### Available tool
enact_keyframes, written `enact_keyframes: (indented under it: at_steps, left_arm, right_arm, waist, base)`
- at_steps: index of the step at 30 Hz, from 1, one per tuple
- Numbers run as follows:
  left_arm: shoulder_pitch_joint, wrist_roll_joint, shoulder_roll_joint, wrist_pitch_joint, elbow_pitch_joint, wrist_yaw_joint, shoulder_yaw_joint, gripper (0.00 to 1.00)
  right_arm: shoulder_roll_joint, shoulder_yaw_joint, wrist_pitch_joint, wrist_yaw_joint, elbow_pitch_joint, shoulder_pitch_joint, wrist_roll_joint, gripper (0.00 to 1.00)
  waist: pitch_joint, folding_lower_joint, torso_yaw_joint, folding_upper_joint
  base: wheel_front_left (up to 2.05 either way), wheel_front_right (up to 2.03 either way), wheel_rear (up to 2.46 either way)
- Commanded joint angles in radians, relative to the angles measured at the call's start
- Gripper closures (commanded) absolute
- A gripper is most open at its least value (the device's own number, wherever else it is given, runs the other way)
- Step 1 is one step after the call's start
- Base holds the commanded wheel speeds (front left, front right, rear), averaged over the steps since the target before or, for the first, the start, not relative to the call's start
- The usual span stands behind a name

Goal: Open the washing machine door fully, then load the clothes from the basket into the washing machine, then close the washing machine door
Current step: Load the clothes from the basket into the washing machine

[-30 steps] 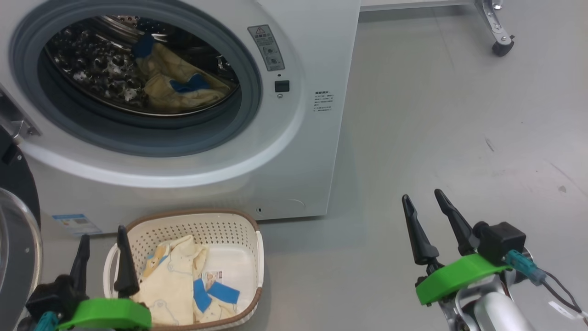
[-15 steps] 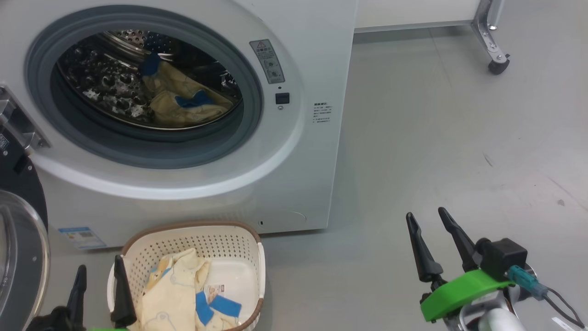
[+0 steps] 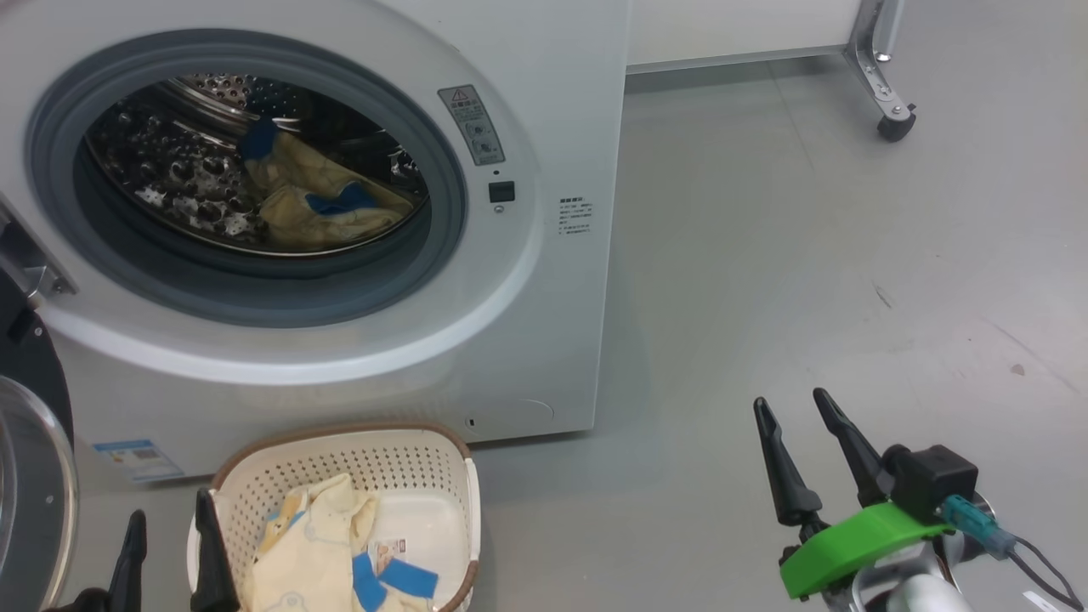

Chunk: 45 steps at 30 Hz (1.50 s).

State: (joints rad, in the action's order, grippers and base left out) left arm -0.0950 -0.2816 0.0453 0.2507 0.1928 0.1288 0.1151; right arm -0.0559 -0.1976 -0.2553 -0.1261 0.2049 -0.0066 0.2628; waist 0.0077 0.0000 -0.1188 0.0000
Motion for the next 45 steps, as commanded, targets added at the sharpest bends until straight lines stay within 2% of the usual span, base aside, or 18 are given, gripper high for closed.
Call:
enact_keyframes:
  at_steps: [1,16,25,29,45]
  left_arm:
    - [0.015,-0.007,0.005,0.011,-0.037,0.002,0.041,0.0]
    - [0.015,0.008,0.005,0.011,-0.013,0.002,0.033,0.0]
    - [0.062,0.032,0.005,0.011,0.082,0.002,0.008,0.0]
    - [0.119,0.053,0.01,0.011,0.173,0.002,-0.017,0.0]
    - [0.368,-0.057,0.131,-0.072,0.501,0.002,-0.143,0.0]
  right_arm:
    - [-0.012,-0.017,-0.006,-0.005,-0.035,-0.025,-0.001,0.0]
    - [-0.009,-0.019,-0.006,-0.005,-0.038,-0.025,-0.002,0.0]
    - [-0.003,-0.03,-0.006,-0.005,-0.048,-0.055,-0.001,0.0]
    - [0.002,-0.036,-0.006,-0.005,-0.052,-0.086,0.003,0.0]
    - [0.005,-0.074,-0.006,-0.005,-0.076,-0.193,0.048,0.0]
  waist:
    - [0.0,0.0,-0.001,0.0]
    - [0.014,0.0,-0.01,0.0]
    - [0.087,0.0,-0.027,0.0]
    - [0.151,0.0,-0.043,0.0]
    - [0.354,0.0,-0.092,0.0]
  base:
    - [0.0,0.0,0.0]
    - [0.0,0.0,0.0]
    - [0.0,0.0,0.0]
    - [0.0,0.0,0.0]
    - [0.0,0.0,0.0]
